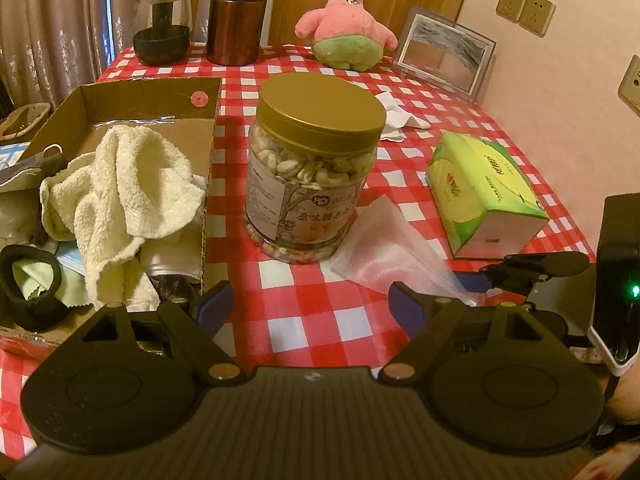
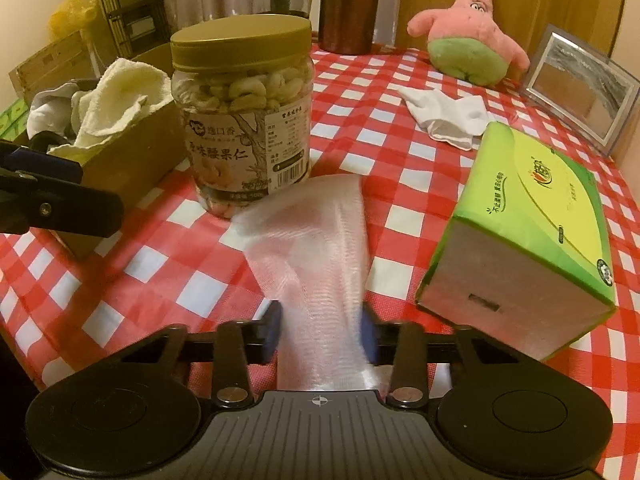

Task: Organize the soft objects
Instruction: 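Close the right gripper on the clear plastic bag and lift it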

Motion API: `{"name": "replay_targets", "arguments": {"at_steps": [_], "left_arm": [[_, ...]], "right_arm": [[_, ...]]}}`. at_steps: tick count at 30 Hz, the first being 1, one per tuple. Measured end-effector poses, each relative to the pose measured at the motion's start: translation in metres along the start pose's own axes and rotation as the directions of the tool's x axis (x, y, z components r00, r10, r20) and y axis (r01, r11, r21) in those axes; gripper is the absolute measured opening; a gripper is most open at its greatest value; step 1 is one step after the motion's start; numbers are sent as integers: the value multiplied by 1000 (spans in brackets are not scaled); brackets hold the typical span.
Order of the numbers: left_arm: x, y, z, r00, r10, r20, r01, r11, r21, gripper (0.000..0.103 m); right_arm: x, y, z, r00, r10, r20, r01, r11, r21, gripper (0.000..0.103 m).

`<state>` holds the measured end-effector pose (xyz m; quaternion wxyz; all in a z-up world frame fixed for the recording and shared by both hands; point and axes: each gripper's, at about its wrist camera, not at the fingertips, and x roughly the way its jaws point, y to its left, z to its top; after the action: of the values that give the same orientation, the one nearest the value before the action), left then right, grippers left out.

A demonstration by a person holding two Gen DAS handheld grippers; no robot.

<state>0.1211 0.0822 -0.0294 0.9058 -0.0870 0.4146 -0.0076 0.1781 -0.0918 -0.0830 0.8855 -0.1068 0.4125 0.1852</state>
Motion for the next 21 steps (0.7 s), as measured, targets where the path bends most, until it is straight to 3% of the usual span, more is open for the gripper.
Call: {"name": "replay_targets", "arguments": {"at_steps": [3,6,21], "left_arm": [[-2,-1,-1,1000,-1,3,1,1000,-1,82],[-6,-2,-1,1000,-5,7,5,1000,-4,82],[-35,-28,2,998,-46,35,45,999,20,82]], "right_arm": [[-3,2,0,1000,8,-4,-8,1000,1,16],[-10,2,1,1000,17,7,-17,1000,15,9],[-89,-7,0,993,0,119,-16,992,125,5]]}}
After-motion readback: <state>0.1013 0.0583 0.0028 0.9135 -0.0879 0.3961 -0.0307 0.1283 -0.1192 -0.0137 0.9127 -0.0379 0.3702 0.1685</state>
